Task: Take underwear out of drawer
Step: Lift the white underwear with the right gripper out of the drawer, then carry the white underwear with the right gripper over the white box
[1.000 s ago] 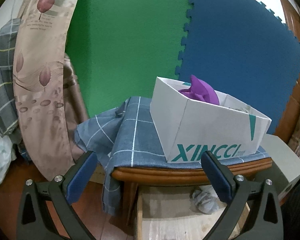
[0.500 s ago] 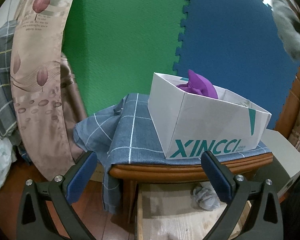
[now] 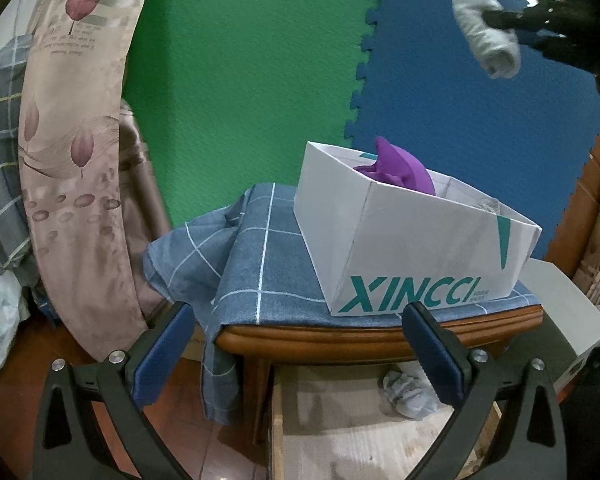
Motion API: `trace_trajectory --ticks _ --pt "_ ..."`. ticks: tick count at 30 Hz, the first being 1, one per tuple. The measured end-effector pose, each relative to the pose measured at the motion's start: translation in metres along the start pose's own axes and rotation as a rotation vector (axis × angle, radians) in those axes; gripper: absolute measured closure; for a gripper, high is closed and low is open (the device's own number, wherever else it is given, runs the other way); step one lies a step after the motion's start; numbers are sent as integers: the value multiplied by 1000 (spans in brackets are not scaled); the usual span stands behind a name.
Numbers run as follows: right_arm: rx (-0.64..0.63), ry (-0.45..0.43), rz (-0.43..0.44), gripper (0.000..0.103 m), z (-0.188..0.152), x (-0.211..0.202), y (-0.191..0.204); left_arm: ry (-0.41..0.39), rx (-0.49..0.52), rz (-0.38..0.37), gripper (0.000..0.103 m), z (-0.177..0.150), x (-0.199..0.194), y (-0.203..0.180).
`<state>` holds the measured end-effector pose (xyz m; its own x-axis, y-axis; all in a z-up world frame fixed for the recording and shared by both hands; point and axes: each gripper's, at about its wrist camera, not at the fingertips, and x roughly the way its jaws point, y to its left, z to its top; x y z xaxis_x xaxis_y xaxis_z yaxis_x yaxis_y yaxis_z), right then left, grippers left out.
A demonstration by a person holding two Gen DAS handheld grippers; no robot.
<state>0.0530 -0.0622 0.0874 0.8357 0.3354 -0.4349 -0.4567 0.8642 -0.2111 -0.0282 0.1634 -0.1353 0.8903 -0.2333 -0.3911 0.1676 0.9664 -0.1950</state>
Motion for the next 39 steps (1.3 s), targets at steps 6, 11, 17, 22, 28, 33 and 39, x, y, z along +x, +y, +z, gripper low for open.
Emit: trace_trajectory --ticks 6,11,17,22,28,33,39 --pt "-1 69 13 75 -21 41 16 3 0 -3 0 0 1 0" --pt "5 132 29 75 -41 69 25 3 -2 -6 0 -1 0 1" --pt "-1 191 35 75 -61 91 31 7 -6 -7 0 -1 0 1" --pt "-12 227 41 75 -73 104 39 8 -4 -4 0 -1 0 0" --pt "-25 269 66 75 -83 119 51 9 -5 -3 0 -1 1 0" --pt "-30 301 82 75 -89 129 59 12 -5 -2 0 -2 1 -2" --pt "-10 332 98 74 -95 139 60 11 -5 -2 0 -3 1 -2"
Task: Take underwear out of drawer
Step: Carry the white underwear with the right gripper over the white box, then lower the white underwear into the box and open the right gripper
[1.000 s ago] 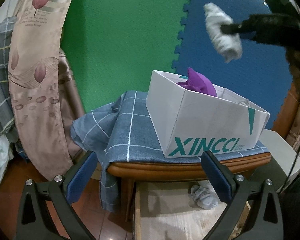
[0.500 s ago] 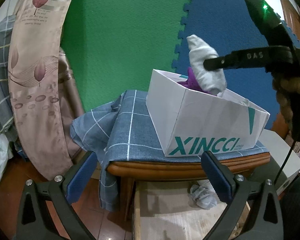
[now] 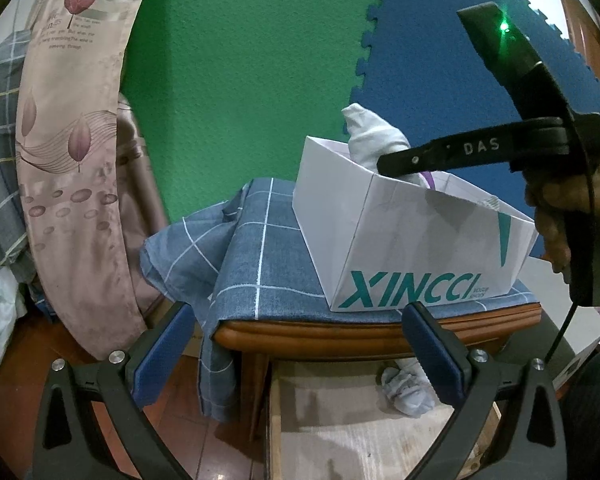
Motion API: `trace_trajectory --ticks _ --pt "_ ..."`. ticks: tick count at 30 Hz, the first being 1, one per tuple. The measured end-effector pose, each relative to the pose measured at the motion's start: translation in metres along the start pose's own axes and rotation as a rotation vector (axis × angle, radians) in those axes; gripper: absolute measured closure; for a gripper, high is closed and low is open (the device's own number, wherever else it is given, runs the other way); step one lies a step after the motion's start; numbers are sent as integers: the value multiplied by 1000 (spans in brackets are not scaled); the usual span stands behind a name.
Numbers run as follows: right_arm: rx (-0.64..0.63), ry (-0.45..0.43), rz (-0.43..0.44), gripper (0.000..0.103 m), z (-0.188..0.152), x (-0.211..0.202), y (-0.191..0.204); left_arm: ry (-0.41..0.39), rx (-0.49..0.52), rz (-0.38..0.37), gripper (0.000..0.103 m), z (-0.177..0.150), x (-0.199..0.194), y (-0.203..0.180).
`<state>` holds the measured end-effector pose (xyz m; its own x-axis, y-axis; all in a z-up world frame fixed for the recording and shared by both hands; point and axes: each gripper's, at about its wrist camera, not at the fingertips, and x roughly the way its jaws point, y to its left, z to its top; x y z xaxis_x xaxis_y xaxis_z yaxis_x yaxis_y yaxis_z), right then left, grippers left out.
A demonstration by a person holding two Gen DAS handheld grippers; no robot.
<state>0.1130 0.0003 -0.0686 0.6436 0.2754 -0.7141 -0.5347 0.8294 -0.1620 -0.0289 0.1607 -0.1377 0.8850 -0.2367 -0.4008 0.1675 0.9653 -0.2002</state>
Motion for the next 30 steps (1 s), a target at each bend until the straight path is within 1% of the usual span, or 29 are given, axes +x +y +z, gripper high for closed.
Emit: trace_trajectory --ticks 4,12,16,19,20,21,23,24,25,26,28,29,30 --pt "-8 37 13 74 -2 8 4 1 1 -1 0 0 0 1" --pt "46 53 45 73 -1 14 -2 4 5 1 0 0 1 0" --pt "79 57 65 69 -2 16 -5 3 5 0 0 0 1 0" --pt "110 42 117 51 -4 12 -10 8 10 3 0 -1 2 0" --pt "108 22 110 51 -5 5 -10 13 12 7 0 -2 2 0" --pt "101 -17 82 51 -7 -6 -10 15 12 7 0 -2 2 1" --pt "98 -114 75 51 -11 -36 -13 16 14 8 0 -4 0 2" --pt "114 -175 76 50 -16 -58 -19 17 14 8 0 -3 2 1" --pt "125 -210 74 46 -20 -73 -23 18 17 9 0 -3 1 1" --pt "145 -265 63 38 -31 -96 -32 21 24 4 0 -3 2 1" --pt "169 -317 14 31 -55 -125 -48 25 55 -16 0 -5 1 -5" --pt "170 -326 -19 31 -69 -136 -55 28 86 -31 0 -8 0 -11" --pt "161 -324 -70 31 -87 -146 -61 32 121 -46 0 -10 0 -18"
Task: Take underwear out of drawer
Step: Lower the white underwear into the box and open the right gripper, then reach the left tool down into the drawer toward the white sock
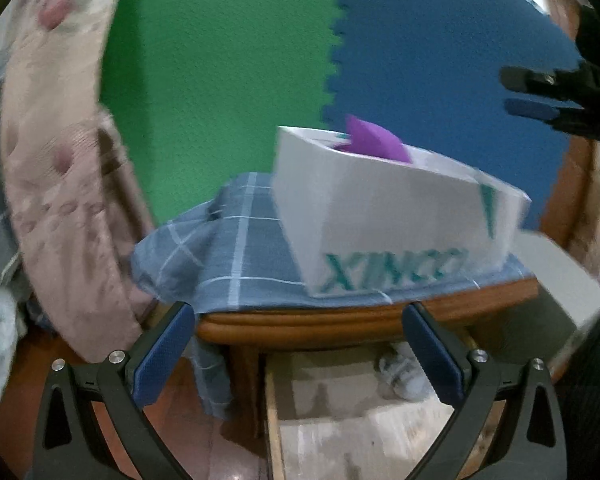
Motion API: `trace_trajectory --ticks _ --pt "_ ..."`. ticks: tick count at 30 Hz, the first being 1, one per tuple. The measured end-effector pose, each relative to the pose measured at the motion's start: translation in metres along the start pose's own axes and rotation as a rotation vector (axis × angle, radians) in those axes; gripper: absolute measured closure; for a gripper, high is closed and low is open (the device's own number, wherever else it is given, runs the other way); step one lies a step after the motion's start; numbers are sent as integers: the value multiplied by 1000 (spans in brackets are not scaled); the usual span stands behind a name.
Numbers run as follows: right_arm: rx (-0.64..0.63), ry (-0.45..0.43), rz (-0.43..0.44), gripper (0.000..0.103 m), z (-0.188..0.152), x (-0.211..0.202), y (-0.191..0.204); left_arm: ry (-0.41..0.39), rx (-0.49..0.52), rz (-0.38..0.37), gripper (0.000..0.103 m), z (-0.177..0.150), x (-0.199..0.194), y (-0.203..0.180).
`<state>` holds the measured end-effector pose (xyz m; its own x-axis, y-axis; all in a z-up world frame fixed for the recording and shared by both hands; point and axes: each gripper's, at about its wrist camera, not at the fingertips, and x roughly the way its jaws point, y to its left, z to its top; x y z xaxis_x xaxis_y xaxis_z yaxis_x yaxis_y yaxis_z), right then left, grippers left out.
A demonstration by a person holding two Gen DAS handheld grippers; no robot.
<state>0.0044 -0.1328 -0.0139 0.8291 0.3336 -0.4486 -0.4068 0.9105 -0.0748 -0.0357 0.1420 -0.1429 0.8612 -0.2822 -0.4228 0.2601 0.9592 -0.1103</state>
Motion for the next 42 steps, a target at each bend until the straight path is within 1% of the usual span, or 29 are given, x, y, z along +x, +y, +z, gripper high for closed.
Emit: trace_trajectory --ticks 1,2,3,5,6,7,8,9,12,14,15,16,18,20,21,23,25,27,29,31,32,34,35,36,37,39,41,42 --pt "-17 4 -54 31 -15 -12 -9 8 55 -27 0 -2 1 -12" --pt "-23 14 -107 31 -32 -22 -20 17 86 -50 0 -4 3 -19" --pt "-8 38 -144 31 -52 -31 -32 38 127 -91 0 -6 6 -29" --pt "62 97 -172 31 -88 -39 -55 118 207 -195 0 -13 19 -55" --pt "121 128 -193 31 -110 -43 -71 147 227 -224 0 -15 24 -63" --pt "169 149 -204 31 -127 -46 -80 210 259 -278 0 -22 36 -78" --pt "234 177 -205 31 -148 -47 -91 246 282 -297 0 -27 44 -87" --pt "264 190 -203 31 -160 -48 -96 271 308 -306 0 -32 52 -97" --pt "312 206 -195 31 -194 -54 -102 383 405 -367 0 -54 80 -129" --pt "339 178 -155 31 -198 -60 -107 430 449 -388 1 -61 91 -145" --pt "351 152 -139 31 -199 -65 -107 445 486 -401 1 -63 94 -156" --pt "369 123 -121 31 -200 -69 -111 443 537 -419 1 -62 96 -171" --pt "418 109 -118 31 -206 -72 -121 438 648 -509 1 -60 94 -204" --pt "480 97 -120 31 -209 -73 -131 452 715 -566 1 -59 98 -222" --pt "509 74 -119 31 -210 -77 -136 473 741 -587 1 -61 104 -227" --pt "553 35 -116 31 -212 -85 -145 539 745 -602 2 -70 121 -227" --pt "574 27 -109 31 -213 -86 -147 616 723 -618 6 -81 139 -228" --pt "574 33 -104 31 -215 -86 -148 633 715 -627 8 -85 147 -228" --pt "568 39 -101 31 -215 -84 -148 653 666 -662 8 -88 155 -228" --pt "573 46 -89 31 -216 -82 -149 669 646 -660 8 -94 168 -233" --pt "578 49 -86 31 -216 -80 -150 661 661 -632 9 -97 172 -233" --pt "589 51 -75 31 -218 -81 -151 602 750 -565 12 -107 174 -232" --pt "594 49 -69 31 -218 -81 -151 585 786 -511 14 -113 176 -229" --pt "597 47 -65 31 -219 -81 -151 549 834 -438 18 -119 175 -226" --pt "598 46 -62 31 -220 -82 -152 491 889 -380 18 -126 172 -220" --pt "604 48 -54 31 -220 -80 -151 450 925 -335 18 -132 174 -213" --pt "604 54 -46 31 -220 -77 -151 464 927 -319 21 -138 179 -208" --pt "600 56 -42 31 -219 -75 -149 452 919 -303 22 -140 182 -206"
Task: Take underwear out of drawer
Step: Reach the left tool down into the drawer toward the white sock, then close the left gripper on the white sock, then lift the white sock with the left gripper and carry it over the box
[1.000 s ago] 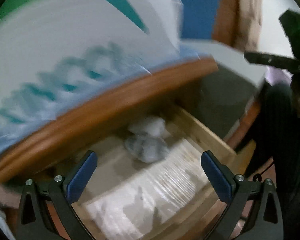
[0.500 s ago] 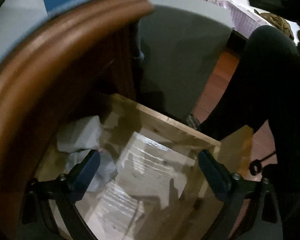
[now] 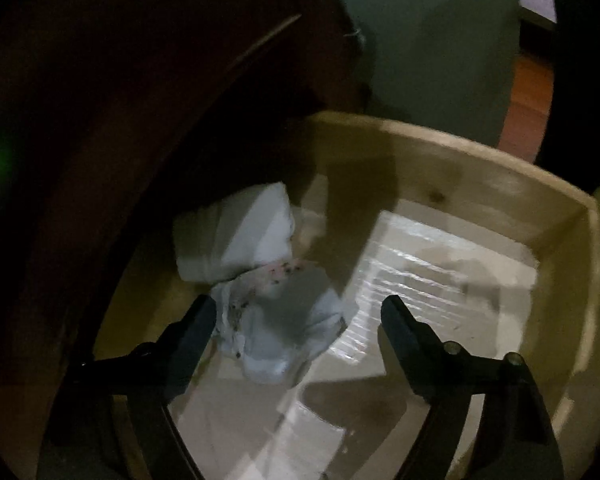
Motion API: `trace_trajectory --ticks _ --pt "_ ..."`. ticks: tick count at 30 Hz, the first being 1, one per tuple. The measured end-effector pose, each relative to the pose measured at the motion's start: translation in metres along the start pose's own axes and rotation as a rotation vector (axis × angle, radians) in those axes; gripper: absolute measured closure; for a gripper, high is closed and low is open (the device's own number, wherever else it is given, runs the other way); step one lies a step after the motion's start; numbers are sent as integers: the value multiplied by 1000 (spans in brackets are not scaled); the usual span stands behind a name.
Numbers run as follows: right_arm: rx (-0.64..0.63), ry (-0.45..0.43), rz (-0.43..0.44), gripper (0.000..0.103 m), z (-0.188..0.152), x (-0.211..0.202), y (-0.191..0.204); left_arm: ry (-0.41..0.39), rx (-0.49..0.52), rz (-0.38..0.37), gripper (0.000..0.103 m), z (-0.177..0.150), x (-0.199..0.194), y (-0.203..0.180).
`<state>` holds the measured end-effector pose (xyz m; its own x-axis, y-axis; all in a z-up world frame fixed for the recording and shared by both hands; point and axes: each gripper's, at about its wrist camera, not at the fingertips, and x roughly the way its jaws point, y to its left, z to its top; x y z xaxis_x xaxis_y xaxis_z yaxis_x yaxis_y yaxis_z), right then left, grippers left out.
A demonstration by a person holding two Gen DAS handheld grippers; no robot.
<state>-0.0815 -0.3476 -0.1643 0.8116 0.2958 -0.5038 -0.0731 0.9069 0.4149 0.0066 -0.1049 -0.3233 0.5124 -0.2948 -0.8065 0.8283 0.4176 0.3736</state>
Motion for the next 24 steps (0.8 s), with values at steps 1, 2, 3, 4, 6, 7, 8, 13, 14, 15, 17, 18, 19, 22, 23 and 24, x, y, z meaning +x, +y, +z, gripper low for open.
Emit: trace_trajectory --ticks 1,2,3,4,6,7,8,13,14,15,17,18,19,22,23,24 --pt "-7 3 1 31 0 1 2 -7 -9 10 23 0 3 1" --pt "-11 6 2 31 -1 1 2 -13 -18 13 25 -1 6 1" --pt "-18 11 2 31 -1 2 3 -14 -33 20 28 0 10 2" --pt "-22 15 0 31 -2 3 4 -1 -44 23 31 0 16 2" --pt "-28 21 -3 31 -3 4 5 24 -58 25 57 0 24 2" --pt "-27 23 -6 31 -3 4 5 43 -64 32 71 0 28 2" --pt "-26 24 -8 31 -3 4 5 59 -54 59 80 0 28 1" --pt "-19 26 -13 31 -2 6 4 24 -26 -51 94 8 -19 -6" --pt "-24 28 -16 31 -3 7 4 1 -22 -60 94 9 -33 -5" --pt "-30 31 -21 31 -3 8 6 -24 -15 -62 94 10 -48 -4" --pt "-39 36 -26 31 -4 10 8 -67 -44 -68 94 12 -83 4" --pt "-46 39 -30 31 -4 11 9 -96 -67 -67 94 12 -105 9" --pt "-51 40 -33 31 -4 12 10 -115 -76 -62 94 14 -120 10" --pt "-70 53 -52 31 -6 15 13 -141 -87 -38 94 15 -155 6" --pt "-79 62 -61 31 -7 17 14 -152 -100 -29 94 15 -167 5" --pt "-87 68 -67 31 -8 18 15 -158 -110 -21 94 17 -170 8"
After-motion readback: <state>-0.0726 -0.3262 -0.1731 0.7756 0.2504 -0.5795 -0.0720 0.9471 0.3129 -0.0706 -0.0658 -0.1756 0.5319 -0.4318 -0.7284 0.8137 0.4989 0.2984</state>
